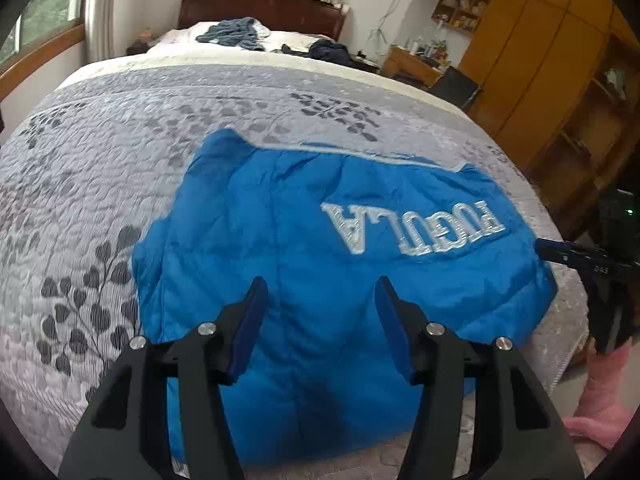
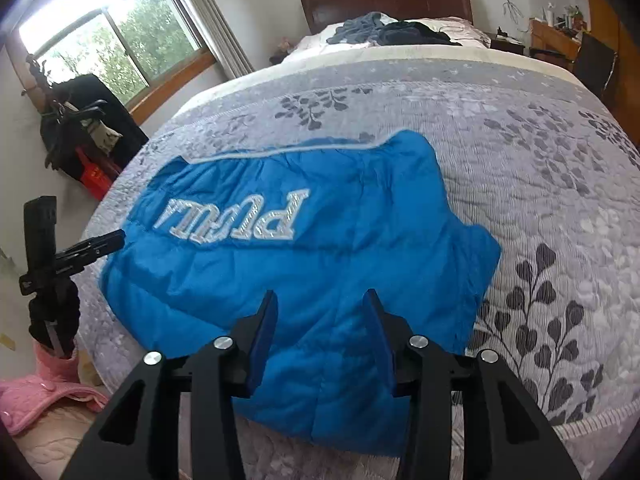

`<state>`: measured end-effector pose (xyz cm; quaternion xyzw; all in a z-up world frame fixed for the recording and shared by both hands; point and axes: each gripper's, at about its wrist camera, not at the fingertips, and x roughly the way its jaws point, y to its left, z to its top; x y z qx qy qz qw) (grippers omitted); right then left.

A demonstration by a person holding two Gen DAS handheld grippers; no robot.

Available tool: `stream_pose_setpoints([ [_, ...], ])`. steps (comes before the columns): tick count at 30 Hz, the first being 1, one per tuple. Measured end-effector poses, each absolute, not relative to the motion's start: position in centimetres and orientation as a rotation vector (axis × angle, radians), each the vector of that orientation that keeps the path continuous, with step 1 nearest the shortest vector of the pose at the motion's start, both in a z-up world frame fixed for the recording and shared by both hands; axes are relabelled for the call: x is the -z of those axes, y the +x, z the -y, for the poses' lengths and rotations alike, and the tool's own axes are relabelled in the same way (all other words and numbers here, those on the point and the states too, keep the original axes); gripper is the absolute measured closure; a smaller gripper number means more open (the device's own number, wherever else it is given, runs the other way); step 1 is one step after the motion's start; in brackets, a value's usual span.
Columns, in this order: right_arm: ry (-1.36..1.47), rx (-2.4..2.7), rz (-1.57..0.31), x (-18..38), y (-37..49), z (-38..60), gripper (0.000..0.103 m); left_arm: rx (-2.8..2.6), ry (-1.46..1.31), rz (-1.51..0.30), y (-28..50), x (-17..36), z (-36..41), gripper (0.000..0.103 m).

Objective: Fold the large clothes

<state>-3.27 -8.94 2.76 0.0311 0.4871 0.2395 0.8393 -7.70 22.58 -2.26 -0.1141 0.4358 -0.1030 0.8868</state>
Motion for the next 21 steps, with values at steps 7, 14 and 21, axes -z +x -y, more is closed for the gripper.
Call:
stream_pose_setpoints([
  [7, 0.082, -0.480, -1.058, -0.5, -3.7, 9.3, 0.058, 0.170, -0.192, -0.883, -8.3, 3.0, -21.9, 0.046],
  [14, 0.083, -0.469, -1.017, 0.9, -4.4, 9.4, 0.058, 0.153, -0.178, -0.862, -8.5, 3.4, -21.7, 0.044],
  [21, 0.143, -0.472, -1.025, 0.3, -4.1, 9.9, 0.058, 0.135, -0.169, -0.849, -8.6, 3.2, -21.3, 0.043],
])
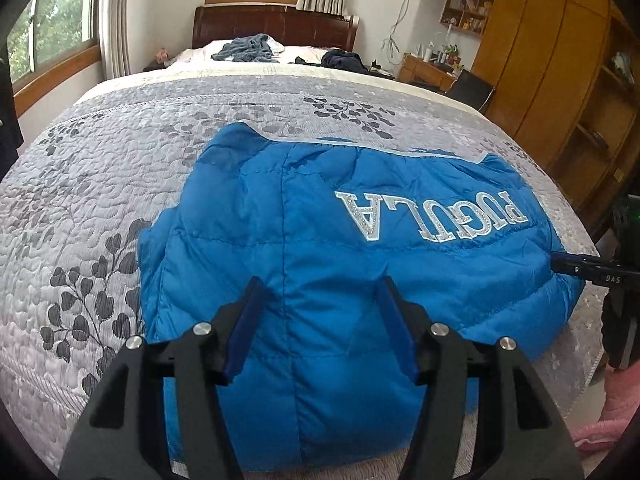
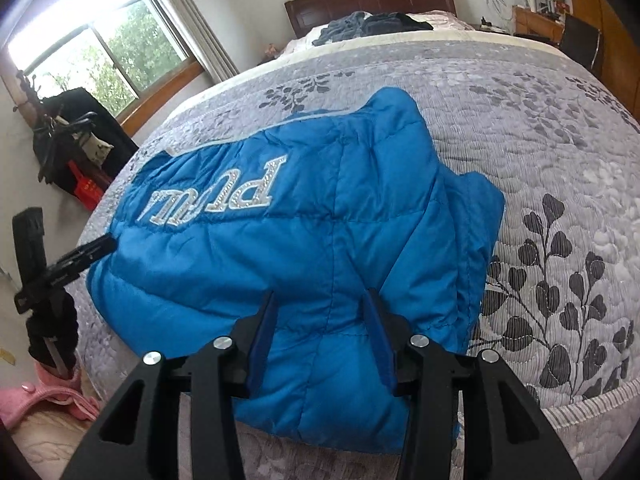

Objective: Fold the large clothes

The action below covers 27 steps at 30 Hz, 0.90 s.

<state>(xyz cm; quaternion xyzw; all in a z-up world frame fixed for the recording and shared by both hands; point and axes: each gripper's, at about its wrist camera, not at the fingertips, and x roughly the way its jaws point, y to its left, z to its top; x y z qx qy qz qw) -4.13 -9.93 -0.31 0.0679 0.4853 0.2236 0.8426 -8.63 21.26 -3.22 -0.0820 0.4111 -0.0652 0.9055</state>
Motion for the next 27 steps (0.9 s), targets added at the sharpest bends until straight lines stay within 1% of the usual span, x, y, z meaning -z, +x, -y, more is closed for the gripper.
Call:
stream_pose_setpoints([
  [4, 0.197, -0.503, -1.001, -1.6, -4.0, 10.5, 0.057, 0.148, -0.171, -0.845, -8.7, 2.5, -20.9, 0.042],
  [9, 0.146, -0.473, -0.966, -3.1, -3.9, 10.3, 0.056, 0.163, -0.150, -0.824, -8.4, 1.6, -19.9, 0.041],
  [18, 0.146, -0.449, -1.031, 0.2, -2.4, 10.9, 0.056, 0.157, -0.162, -0.859, -7.1, 3.4, -19.9, 0.041],
  [24, 0.152, -0.457, -1.032, 0.2, -2.5, 11.0, 0.056, 0.178, -0.191, -0.858, -7.0, 4.0, -20.4, 0.041],
  [25, 0.172, -0.461, -1.031, -0.2, -2.5, 11.2, 0.055, 0.179, -0.193, -0.861, -7.0, 3.9, -20.5, 0.041],
  [27, 0.217, -0.483, -1.024, -1.1, -2.9, 11.9, 0.045, 0.180, -0.201, -0.863, -7.0, 3.4, -20.5, 0.041],
])
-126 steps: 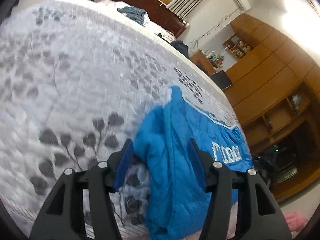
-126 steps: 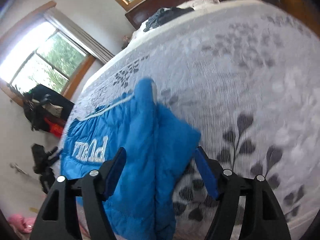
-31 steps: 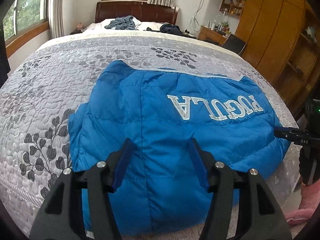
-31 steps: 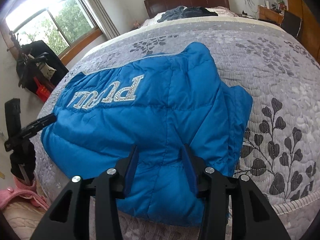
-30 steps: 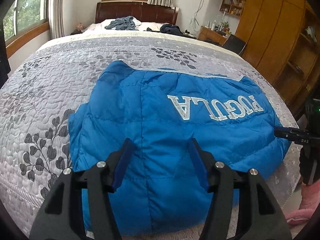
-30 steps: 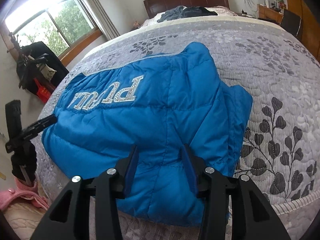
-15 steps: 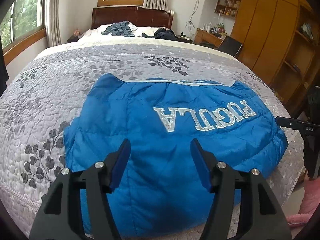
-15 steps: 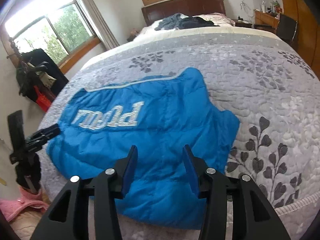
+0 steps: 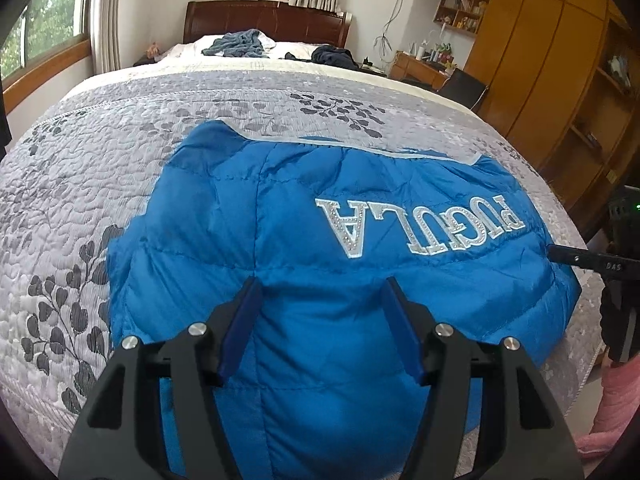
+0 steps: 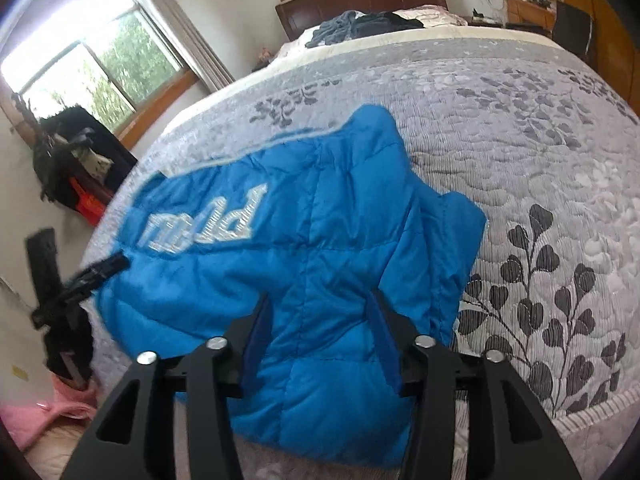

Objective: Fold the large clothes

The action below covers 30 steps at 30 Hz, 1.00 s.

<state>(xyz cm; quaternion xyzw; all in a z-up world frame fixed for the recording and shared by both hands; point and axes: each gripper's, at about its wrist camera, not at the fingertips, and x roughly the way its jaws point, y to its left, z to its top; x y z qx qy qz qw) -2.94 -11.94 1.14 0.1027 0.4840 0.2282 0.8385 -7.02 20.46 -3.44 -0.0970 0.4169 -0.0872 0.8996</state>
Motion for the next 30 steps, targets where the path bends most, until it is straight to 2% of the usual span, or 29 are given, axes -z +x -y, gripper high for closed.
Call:
stream_pose_setpoints([
  [2, 0.240, -0.488, -0.993, -2.3, -3.3, 12.7, 0.016, 0.191, -0.216, -0.855, -7.1, 2.8, -20.6, 0.040],
  [4, 0.226, -0.445, -0.959, -3.3, -3.7, 13.7, 0.010, 0.203, -0.219, -0.839, -7.1, 2.2, -20.4, 0.039],
  [8, 0.314, -0.425, -0.993, -2.7, -3.1, 16.4, 0.009, 0.227, -0.199, -0.821, -6.8, 1.5, -19.5, 0.036],
  [15, 0.592, -0.536, -1.120, 3.7, -1.3, 20.3, 0.008, 0.216, -0.204, -0.858, -5.9, 3.0, -19.5, 0.036],
  [21, 0.631, -0.678, -1.072, 5.3, -0.1, 19.4, 0.008, 0.219, -0.206, -0.859, -5.9, 3.5, -19.7, 0.034],
  [26, 0.578, -0.738, -1.086, 5.7, 1.1, 16.8, 0.018, 0.224, -0.206, -0.854, -6.0, 3.9, -19.8, 0.034],
  [30, 0.556, -0.747, -1.098, 5.4, 1.4, 15.4, 0.036, 0.229, -0.210, -0.851, -6.0, 4.1, -19.9, 0.034],
])
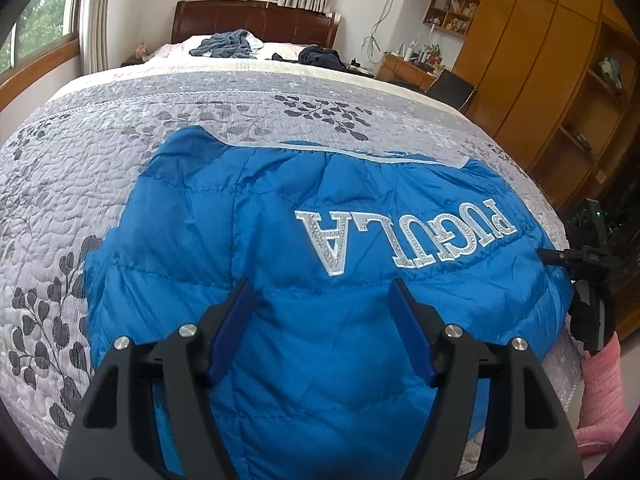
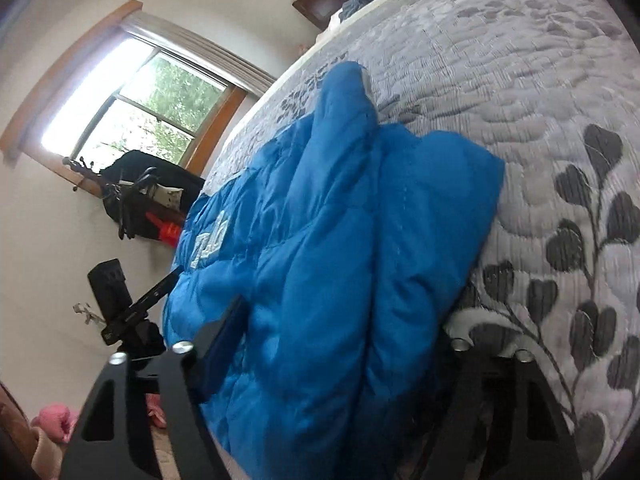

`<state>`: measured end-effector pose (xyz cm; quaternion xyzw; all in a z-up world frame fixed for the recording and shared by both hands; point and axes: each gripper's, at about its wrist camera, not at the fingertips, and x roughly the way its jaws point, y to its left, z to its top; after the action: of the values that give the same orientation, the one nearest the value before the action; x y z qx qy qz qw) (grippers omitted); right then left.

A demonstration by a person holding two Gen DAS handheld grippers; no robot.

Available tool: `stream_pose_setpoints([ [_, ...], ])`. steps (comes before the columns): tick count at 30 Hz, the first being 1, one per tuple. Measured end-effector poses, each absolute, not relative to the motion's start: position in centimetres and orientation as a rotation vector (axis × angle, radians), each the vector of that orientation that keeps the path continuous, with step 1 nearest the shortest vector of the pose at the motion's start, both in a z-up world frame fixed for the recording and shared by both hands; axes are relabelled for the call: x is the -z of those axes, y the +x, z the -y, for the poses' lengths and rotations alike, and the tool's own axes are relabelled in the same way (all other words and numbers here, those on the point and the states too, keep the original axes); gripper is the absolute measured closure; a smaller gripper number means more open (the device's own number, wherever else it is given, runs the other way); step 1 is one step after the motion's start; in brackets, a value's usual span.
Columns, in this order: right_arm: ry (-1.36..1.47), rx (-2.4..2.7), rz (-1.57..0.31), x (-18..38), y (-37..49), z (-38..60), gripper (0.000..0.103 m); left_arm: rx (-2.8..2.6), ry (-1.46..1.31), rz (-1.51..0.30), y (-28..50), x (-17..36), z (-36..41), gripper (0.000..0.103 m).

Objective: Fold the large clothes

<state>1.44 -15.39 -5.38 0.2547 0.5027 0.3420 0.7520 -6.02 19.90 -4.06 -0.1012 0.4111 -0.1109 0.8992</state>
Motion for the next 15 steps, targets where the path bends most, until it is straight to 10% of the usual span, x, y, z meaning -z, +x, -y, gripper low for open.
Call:
stream_pose_setpoints([
  [5, 0.597, -0.748, -1.087, 4.7, 1.2, 16.0, 0.061, 0.240, -0.205, -0.845, -6.2, 4.2, -19.9, 0.034],
  [15, 0.358, -0.702, -0.997, -5.3, -0.1, 11.2, 0.068, 0.267, -0.221, -0.829, -6.3, 4.3, -20.3, 0.031],
])
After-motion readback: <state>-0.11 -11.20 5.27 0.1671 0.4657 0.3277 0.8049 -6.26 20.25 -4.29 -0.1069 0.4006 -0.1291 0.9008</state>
